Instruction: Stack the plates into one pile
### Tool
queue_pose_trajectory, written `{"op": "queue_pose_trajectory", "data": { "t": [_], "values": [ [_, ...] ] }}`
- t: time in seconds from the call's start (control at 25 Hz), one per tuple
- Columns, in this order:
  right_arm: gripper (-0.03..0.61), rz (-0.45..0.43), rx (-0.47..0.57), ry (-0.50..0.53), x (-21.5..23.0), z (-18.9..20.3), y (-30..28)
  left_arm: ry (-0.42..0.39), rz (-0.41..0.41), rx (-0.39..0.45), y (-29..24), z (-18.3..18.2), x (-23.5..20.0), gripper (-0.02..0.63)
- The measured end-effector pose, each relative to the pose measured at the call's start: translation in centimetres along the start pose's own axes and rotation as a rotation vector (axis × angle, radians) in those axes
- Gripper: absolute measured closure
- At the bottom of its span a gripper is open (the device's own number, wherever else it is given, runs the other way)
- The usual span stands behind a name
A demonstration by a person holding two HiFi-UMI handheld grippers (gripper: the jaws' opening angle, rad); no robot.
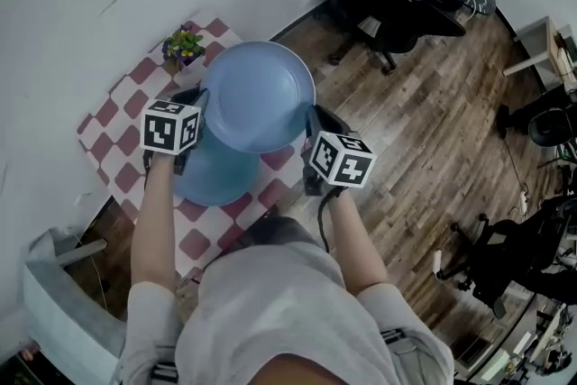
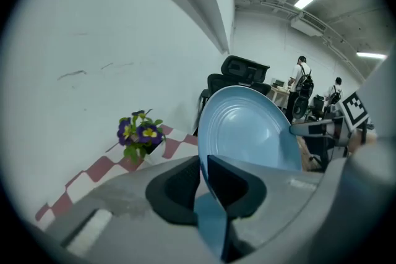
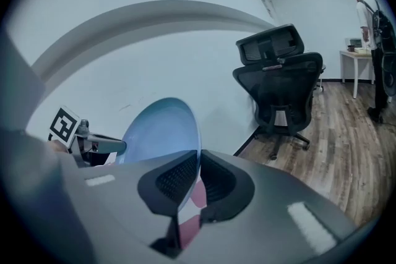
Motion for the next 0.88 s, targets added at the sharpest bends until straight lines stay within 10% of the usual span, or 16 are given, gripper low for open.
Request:
{"op": "queue_pose_trajectory", "data": {
  "t": [0.88],
  "values": [
    [0.563,-0.13,-0.291,0.202,-8.3,10.6,-4.0,0.336,-0.197,-0.061,10.6,16.4,-0.6,0.565]
  ]
}}
Point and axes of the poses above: the fingertips, and each gripper's own axes: y backward along the fingers, x to its right, z out of its underside, the point moved 3 cm from there along y, backward along the fingers, and after that the axes turned 15 degrees about -y, right-handed, at the moved point
